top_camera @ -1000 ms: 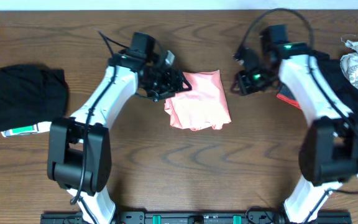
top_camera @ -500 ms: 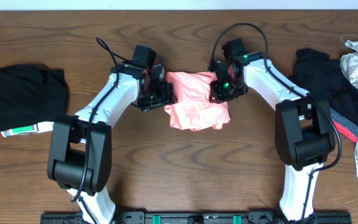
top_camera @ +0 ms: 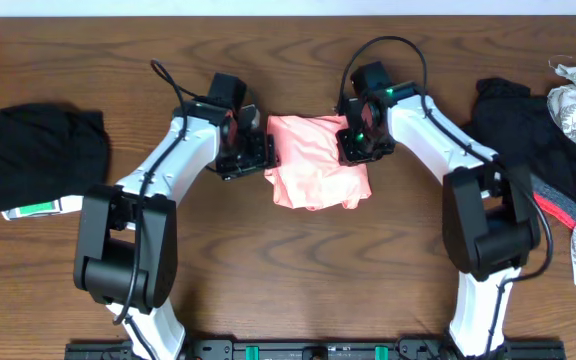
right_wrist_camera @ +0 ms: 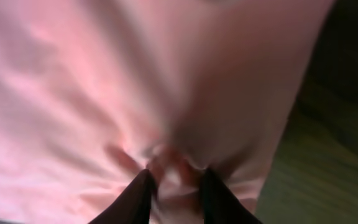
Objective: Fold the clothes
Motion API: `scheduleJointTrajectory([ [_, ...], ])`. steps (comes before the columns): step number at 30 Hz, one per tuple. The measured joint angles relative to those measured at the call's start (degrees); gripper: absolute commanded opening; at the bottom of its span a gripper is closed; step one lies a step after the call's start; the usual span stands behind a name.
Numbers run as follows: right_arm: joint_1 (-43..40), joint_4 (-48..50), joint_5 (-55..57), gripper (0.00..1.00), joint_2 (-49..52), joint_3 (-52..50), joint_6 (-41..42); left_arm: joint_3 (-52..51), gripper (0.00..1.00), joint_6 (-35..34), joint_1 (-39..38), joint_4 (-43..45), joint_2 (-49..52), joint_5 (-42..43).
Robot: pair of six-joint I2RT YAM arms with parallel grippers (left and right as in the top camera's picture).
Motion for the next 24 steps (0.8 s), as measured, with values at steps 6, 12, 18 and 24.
scheduleJointTrajectory([
  [6,0.2,8.2,2.4,0.39,-10.9,-0.3,-0.3,0.0,0.7,0.0,3.0,-0.1,0.0,0.9],
  [12,0.2,12.7,3.0,0.4,-11.6,0.3,-0.4,0.0,0.79,0.1,3.2,0.0,0.0,1.6],
  [18,0.3,11.6,3.2,0.35,-2.6,0.1,-0.4,0.0,0.94,1.3,3.2,0.8,0.0,3.9],
  [24,0.3,10.8,3.3,0.36,-0.4,-0.5,-0.5,0.0,0.96,3.4,3.2,3.4,0.0,6.8],
])
